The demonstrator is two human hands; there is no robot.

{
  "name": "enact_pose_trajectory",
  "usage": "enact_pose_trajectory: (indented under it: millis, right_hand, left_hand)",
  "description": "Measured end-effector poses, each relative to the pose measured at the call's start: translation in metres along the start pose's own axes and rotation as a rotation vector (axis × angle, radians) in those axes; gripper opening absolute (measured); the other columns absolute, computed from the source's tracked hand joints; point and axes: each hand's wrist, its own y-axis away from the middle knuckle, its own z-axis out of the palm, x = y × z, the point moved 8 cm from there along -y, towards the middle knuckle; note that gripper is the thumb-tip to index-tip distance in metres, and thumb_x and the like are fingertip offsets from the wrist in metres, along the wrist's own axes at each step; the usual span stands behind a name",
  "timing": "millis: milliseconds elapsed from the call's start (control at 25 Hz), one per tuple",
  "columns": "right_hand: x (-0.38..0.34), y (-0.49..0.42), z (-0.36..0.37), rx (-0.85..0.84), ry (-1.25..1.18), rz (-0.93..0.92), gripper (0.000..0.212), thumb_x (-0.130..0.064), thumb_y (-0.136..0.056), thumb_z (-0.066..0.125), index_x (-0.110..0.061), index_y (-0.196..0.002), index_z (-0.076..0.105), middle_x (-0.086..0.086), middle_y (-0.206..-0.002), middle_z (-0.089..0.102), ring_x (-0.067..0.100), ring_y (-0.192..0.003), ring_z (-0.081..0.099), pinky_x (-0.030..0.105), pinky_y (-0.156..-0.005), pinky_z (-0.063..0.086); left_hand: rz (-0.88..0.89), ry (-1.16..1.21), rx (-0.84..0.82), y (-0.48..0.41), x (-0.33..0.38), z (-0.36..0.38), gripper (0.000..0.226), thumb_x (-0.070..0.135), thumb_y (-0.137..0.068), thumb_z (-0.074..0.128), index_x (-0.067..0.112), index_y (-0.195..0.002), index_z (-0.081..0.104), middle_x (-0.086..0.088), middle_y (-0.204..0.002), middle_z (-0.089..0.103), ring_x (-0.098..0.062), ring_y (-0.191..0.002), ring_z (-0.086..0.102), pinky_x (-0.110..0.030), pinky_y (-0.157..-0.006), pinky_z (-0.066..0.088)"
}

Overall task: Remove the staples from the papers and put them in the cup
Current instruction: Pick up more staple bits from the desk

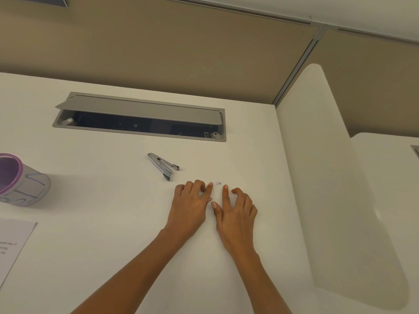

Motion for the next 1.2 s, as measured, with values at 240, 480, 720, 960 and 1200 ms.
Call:
enact_pose_trajectory:
  millis: [240,480,720,960,1200]
  right_hand:
    - [0.002,-0.016,-0.001,-0.009,-0.192,0.000,0.049,-0.049,-0.095,0.032,-0.029,-0.136,0.051,0.004,-0.118,0.054,0.021,-0.108,0.043,0.035,-0.082,0.038]
    - [0.021,-0.051,0.008,-0.108,-0.483,0.095,0.036,-0.040,-0.085,0.068,-0.031,-0.120,0.066,-0.004,-0.109,0.056,0.018,-0.108,0.042,0.028,-0.084,0.024]
    - [0.025,-0.068,0.006,-0.144,-0.508,0.055,0.026,-0.050,-0.074,0.073,-0.044,-0.099,0.073,-0.013,-0.098,0.051,0.009,-0.098,0.035,0.026,-0.080,0.019]
    - [0.023,-0.076,0.003,-0.169,-0.511,-0.030,0.027,-0.053,-0.072,0.073,-0.045,-0.097,0.073,-0.015,-0.100,0.047,0.007,-0.100,0.032,0.024,-0.082,0.016]
    - [0.023,-0.079,0.006,-0.160,-0.490,-0.043,0.024,-0.055,-0.073,0.071,-0.043,-0.093,0.075,-0.014,-0.100,0.049,0.010,-0.101,0.036,0.026,-0.083,0.019]
  left_hand:
    - [-0.059,0.049,-0.018,-0.007,-0.004,-0.003,0.034,0.032,-0.088,0.056,0.023,-0.119,0.066,0.003,-0.094,0.064,-0.021,-0.083,0.060,-0.037,-0.082,0.037]
    - [-0.190,0.211,-0.101,-0.033,-0.016,0.005,0.023,0.031,-0.076,0.076,0.025,-0.098,0.076,0.004,-0.081,0.070,-0.021,-0.073,0.065,-0.038,-0.073,0.045]
    - [-0.138,0.295,-0.079,-0.044,-0.020,0.006,0.015,0.027,-0.076,0.075,0.027,-0.091,0.077,0.005,-0.079,0.071,-0.020,-0.072,0.067,-0.035,-0.071,0.038]
    - [-0.128,0.332,-0.052,-0.044,-0.022,0.007,0.017,0.027,-0.075,0.067,0.022,-0.086,0.078,0.001,-0.070,0.073,-0.023,-0.064,0.067,-0.038,-0.068,0.044]
    - [-0.024,0.346,-0.077,-0.051,-0.020,0.011,0.016,0.027,-0.076,0.066,0.022,-0.085,0.079,0.003,-0.070,0.072,-0.021,-0.061,0.066,-0.034,-0.068,0.038]
